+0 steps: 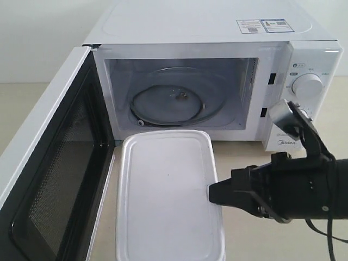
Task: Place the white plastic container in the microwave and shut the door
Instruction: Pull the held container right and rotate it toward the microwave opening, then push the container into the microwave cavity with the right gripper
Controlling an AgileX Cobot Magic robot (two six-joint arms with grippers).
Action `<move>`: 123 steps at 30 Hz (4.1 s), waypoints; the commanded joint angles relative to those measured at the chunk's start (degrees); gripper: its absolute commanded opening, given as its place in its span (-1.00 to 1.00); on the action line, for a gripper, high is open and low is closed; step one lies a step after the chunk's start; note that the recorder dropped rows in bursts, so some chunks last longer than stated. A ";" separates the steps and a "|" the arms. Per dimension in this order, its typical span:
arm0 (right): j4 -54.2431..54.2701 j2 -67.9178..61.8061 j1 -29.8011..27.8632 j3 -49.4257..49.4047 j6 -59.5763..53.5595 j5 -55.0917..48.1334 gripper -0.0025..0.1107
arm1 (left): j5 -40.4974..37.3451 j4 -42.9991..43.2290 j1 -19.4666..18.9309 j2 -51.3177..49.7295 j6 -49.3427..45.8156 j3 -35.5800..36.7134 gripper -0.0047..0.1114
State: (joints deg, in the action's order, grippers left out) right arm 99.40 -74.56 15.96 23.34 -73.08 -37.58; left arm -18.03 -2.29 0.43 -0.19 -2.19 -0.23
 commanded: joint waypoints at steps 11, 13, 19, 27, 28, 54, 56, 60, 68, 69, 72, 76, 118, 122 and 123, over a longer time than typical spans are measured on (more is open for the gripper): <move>-7.01 11.73 0.27 -2.60 19.15 6.11 -0.96 | -0.02 0.04 -0.19 0.19 -0.37 0.23 -0.85; -8.73 13.77 2.47 -2.60 22.63 10.19 -0.96 | -0.02 0.04 -0.19 0.19 -0.37 0.23 -0.85; -15.22 16.04 10.99 -2.10 33.90 21.05 -0.96 | -0.02 0.04 -0.19 0.19 -0.37 0.23 -0.85; -32.35 16.04 24.18 -1.90 59.29 38.76 -0.96 | -0.02 0.04 -0.19 0.19 -0.37 0.23 -0.85; -36.84 16.04 25.88 -2.01 65.21 40.98 -0.96 | -0.02 0.04 -0.19 0.19 -0.37 0.23 -0.85; -80.83 -2.99 31.07 -8.49 131.58 80.06 -0.96 | -0.02 0.04 -0.19 0.19 -0.37 0.23 -0.85; -78.52 -5.07 31.07 -7.98 131.48 80.49 -0.96 | -0.02 0.04 -0.19 0.19 -0.37 0.23 -0.85; -73.99 -9.03 31.07 -6.60 130.49 82.58 -0.96 | -0.02 0.04 -0.19 0.19 -0.37 0.23 -0.85; -68.08 -15.67 30.97 -1.16 128.24 85.70 -0.96 | -0.02 0.04 -0.19 0.19 -0.37 0.23 -0.85; -67.46 -16.45 30.97 -0.37 128.24 85.70 -0.96 | -0.02 0.04 -0.19 0.19 -0.37 0.23 -0.85; -65.55 -19.21 30.97 2.85 128.24 85.70 -0.96 | -0.02 0.04 -0.19 0.19 -0.37 0.23 -0.85; -62.68 -22.59 30.97 6.64 128.09 85.83 -0.96 | -0.02 0.04 -0.19 0.19 -0.37 0.23 -0.85; -42.94 -38.15 27.90 31.50 116.06 92.20 -0.96 | -0.02 0.04 -0.19 0.19 -0.37 0.23 -0.85; -42.94 -38.15 27.89 31.62 116.18 92.49 -0.96 | -0.02 0.04 -0.19 0.19 -0.37 0.23 -0.85; -42.94 -38.15 27.89 31.62 116.18 92.49 -0.96 | -0.02 0.04 -0.19 0.19 -0.37 0.23 -0.85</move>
State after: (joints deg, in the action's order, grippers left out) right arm 57.14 -113.04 44.08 54.36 43.66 53.54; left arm -18.03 -2.29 0.43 -0.19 -2.19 -0.23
